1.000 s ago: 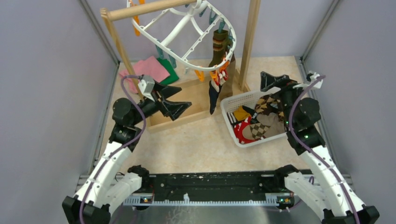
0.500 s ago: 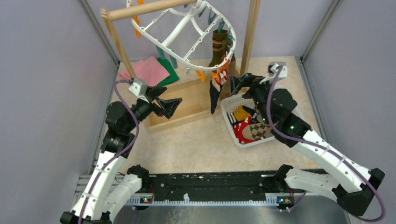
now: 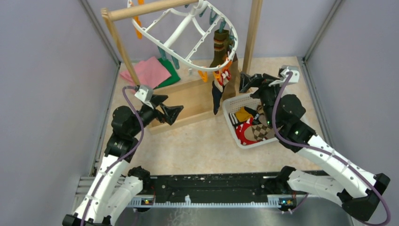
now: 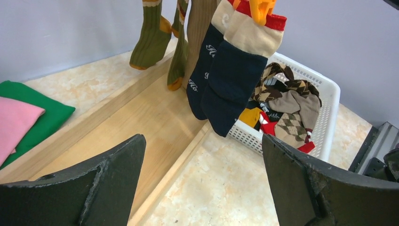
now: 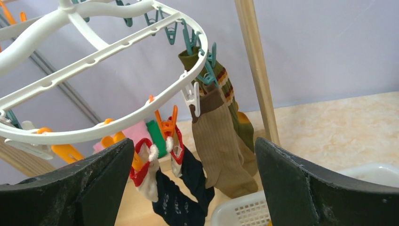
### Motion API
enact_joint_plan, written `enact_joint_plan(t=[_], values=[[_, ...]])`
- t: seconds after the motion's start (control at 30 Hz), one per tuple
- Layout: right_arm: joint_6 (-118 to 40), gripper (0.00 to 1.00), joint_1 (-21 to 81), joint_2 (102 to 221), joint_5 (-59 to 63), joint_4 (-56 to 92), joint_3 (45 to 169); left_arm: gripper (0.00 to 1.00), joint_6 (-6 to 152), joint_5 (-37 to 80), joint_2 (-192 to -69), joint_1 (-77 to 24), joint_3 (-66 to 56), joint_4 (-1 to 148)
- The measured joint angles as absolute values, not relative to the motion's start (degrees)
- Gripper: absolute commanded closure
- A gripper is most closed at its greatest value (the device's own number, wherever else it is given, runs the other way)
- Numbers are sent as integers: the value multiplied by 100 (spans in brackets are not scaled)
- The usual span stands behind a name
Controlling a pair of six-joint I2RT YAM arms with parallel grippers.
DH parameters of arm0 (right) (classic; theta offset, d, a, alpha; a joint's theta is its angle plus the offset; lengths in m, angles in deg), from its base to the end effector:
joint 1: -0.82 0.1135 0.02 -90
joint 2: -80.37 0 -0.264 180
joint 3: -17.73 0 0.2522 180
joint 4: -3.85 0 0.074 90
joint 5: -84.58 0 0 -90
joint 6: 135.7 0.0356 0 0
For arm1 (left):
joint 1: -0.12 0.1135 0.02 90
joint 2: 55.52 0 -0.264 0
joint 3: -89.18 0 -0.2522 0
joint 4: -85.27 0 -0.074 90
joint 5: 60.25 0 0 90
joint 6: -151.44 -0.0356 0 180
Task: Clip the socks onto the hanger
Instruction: Reset both arms
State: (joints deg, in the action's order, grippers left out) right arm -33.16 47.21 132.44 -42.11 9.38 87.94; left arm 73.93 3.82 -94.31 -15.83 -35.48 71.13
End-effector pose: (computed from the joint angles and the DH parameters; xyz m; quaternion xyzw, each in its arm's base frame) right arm 0.1516 0.1283 0.4226 0.0623 0.6392 0.1931 0.7418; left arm 0.1514 -0.0595 0.3552 0.1822 0.6692 -0.3233 0.6437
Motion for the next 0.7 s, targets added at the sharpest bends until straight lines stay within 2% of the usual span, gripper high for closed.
enact_joint_plan(t=[0.7], values=[[-3576, 1, 4721, 13308, -4508, 586, 8636, 1, 7341, 213, -9431, -1581, -3642, 7148]])
